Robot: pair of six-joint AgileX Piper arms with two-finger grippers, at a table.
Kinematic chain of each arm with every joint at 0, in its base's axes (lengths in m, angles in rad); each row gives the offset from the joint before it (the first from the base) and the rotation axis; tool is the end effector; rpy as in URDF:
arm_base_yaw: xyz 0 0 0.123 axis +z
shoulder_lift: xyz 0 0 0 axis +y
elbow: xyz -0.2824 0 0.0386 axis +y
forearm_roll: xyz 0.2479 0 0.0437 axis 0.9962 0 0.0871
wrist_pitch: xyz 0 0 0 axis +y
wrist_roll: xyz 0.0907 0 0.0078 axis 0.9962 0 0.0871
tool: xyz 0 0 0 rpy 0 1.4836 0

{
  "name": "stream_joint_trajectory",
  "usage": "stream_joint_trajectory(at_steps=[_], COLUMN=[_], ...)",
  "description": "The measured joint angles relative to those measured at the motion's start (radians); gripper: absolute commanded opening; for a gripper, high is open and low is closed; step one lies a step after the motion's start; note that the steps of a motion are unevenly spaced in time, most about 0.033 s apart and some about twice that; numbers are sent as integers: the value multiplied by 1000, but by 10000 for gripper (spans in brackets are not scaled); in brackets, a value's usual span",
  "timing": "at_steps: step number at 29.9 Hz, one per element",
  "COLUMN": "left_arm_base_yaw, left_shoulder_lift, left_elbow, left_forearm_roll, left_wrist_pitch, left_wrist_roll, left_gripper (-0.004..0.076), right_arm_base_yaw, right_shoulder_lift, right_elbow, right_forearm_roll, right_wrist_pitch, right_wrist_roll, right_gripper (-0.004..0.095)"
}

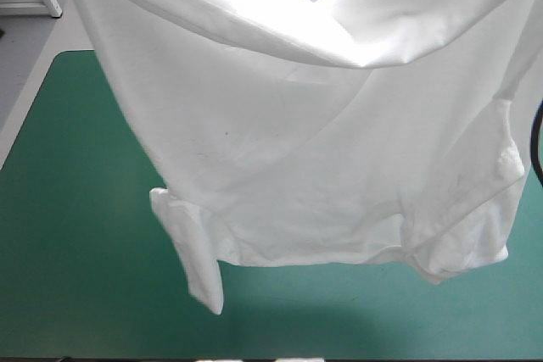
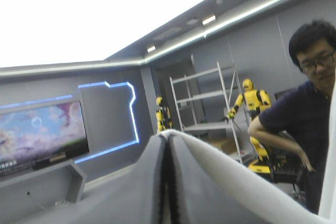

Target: Fold the cloth

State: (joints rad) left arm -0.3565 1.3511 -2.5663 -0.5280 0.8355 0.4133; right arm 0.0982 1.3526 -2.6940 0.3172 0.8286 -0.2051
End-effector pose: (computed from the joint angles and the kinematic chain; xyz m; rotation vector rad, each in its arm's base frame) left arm 0.0761 -0.0647 0.6979 0.5470 0.9376 -0.4820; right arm 0.0599 0.0270 0.7102 -0.2545 0.9324 0.2123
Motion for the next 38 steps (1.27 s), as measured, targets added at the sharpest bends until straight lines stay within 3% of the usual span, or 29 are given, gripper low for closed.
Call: stream_joint_trajectory(at_steps=[4,13,16,18,23,30,33,38], left_arm_base_yaw=[0,0,0,0,1,8,39,97], left_shoulder_lift=[0,140,246,309,412,422,450,571], left_elbow=[-12,-12,-10,-3,5,0,-4,-3], left_forearm_roll=[-11,212,341,398,418,491,504,522], left_wrist_pitch=[-6,114,94,44,-172,-307,-244,72], left_wrist_roll=[8,-61,-91,-111,-139,-146,-210,-343], left_gripper=[-9,-9,-9,-9,-9,-9,-9,-9], right_arm_base_yaw=[0,0,0,0,0,0,0,-5], right_shoulder_lift=[-5,196,305,363,440,444,464,567], right_elbow=[-19,-16,-6,0,2,1,3,66], right_forearm_roll=[0,-152,-162,-153,-98,-116,-157,-197], right_wrist_pitch=[37,421,388,308,91,63,153,387], right_wrist_roll=[20,194,205,205,205,157,187,243], right_gripper=[-19,-19,-19,-19,-18,-19,-19,-19])
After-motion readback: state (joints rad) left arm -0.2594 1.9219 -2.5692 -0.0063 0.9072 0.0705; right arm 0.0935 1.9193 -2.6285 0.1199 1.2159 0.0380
